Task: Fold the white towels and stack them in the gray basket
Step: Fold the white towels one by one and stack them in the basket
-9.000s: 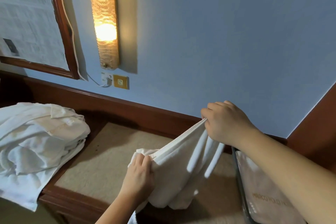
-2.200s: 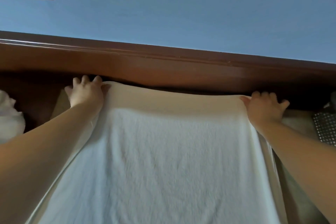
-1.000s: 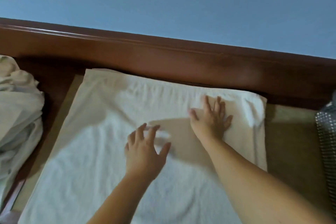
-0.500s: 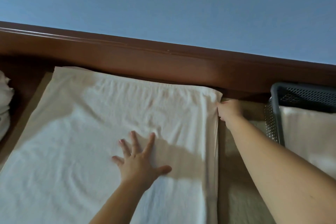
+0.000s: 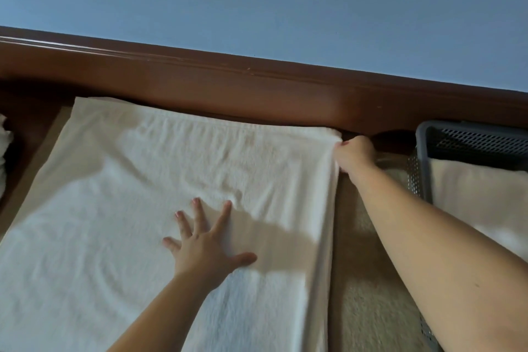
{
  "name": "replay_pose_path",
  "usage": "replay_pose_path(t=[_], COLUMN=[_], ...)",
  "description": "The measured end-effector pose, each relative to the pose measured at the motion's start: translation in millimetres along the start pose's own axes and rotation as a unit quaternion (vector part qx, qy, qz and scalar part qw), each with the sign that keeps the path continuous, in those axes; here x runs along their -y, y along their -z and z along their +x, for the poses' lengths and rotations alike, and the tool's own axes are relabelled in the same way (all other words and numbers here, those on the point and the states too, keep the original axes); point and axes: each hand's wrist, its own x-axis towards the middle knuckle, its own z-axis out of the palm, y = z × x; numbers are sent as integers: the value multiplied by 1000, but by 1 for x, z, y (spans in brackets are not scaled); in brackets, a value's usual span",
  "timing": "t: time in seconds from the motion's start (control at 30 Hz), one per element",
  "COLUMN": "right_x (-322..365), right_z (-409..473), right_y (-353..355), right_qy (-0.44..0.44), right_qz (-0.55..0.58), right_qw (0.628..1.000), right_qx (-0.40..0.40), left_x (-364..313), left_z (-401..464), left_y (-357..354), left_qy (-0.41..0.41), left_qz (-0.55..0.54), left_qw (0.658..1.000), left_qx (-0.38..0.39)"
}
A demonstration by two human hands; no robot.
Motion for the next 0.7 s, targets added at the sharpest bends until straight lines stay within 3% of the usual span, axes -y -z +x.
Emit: replay_pose_path(t=[0.17, 0.37, 0.7], right_x=[0, -19, -124], right_z=[-6, -82, -240], right_y=[6, -14, -18], right_qy=[45, -11, -129], right_qz=[-10, 38, 115], right_qw=[999, 999, 981], right_qx=[-21, -31, 87], left_x=[-1, 0, 8], left_z=[-1, -2, -3], left_y=[-1, 2, 16], left_qy=[1, -2, -53], left_qz=[2, 9, 33], left_qw=[1000, 1000, 998], left_qx=[-4, 2, 32])
